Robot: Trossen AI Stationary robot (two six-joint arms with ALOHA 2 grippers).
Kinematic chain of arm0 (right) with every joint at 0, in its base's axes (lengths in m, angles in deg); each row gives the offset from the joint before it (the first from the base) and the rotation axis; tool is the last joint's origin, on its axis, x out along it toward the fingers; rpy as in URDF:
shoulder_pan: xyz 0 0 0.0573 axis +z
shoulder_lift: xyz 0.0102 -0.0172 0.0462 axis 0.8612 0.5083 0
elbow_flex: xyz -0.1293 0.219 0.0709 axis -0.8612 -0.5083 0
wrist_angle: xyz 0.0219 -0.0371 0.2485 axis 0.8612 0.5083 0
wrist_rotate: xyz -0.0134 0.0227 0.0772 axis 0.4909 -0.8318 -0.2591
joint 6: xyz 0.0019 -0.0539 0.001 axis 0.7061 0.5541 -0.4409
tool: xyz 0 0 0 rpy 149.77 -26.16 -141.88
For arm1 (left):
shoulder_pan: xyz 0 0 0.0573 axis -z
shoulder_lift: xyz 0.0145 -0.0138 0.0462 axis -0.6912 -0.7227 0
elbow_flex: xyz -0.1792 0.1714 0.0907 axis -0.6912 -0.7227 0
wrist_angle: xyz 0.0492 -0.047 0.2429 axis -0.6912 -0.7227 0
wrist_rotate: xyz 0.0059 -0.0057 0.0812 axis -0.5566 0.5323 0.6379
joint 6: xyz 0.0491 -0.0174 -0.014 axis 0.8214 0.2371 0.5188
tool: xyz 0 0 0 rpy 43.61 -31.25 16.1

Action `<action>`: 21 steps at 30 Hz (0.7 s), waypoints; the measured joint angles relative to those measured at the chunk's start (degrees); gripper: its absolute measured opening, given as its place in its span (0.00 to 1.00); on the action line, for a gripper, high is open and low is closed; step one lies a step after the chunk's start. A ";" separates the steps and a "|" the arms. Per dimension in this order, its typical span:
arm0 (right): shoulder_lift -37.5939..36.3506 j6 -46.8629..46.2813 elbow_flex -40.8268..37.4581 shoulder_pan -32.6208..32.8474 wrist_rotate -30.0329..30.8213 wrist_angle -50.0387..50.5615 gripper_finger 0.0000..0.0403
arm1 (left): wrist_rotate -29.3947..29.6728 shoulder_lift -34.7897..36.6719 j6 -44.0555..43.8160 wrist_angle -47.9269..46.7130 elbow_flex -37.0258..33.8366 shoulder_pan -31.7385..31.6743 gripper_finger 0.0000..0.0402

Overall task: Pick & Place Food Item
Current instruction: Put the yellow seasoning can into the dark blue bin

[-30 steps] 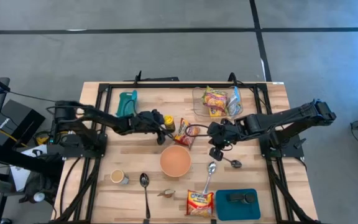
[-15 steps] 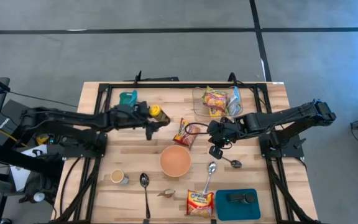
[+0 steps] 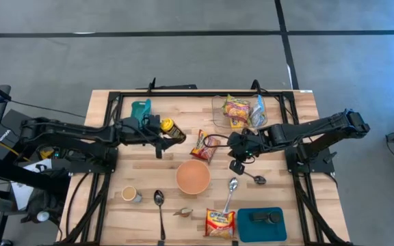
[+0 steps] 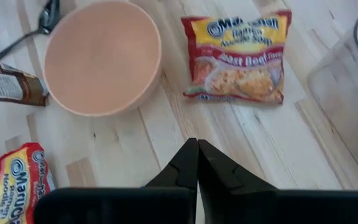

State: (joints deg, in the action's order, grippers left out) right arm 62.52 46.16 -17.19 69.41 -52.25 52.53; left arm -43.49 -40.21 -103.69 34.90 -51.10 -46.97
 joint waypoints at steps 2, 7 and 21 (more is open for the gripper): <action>0.00 0.92 0.00 0.00 0.00 -1.41 0.00 | 0.00 -1.09 -0.69 0.17 0.00 0.17 0.54; 0.00 2.80 0.00 -0.81 -0.03 -4.20 0.00 | 0.03 -4.26 -1.72 0.26 0.01 1.72 0.54; -0.02 8.72 0.00 -7.29 -8.53 -12.50 0.00 | -5.59 -21.16 -3.83 -0.02 9.59 6.82 0.54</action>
State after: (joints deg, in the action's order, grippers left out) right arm 62.50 54.87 -17.19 62.11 -60.77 40.03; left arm -49.08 -61.37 -107.52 34.87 -41.51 -40.15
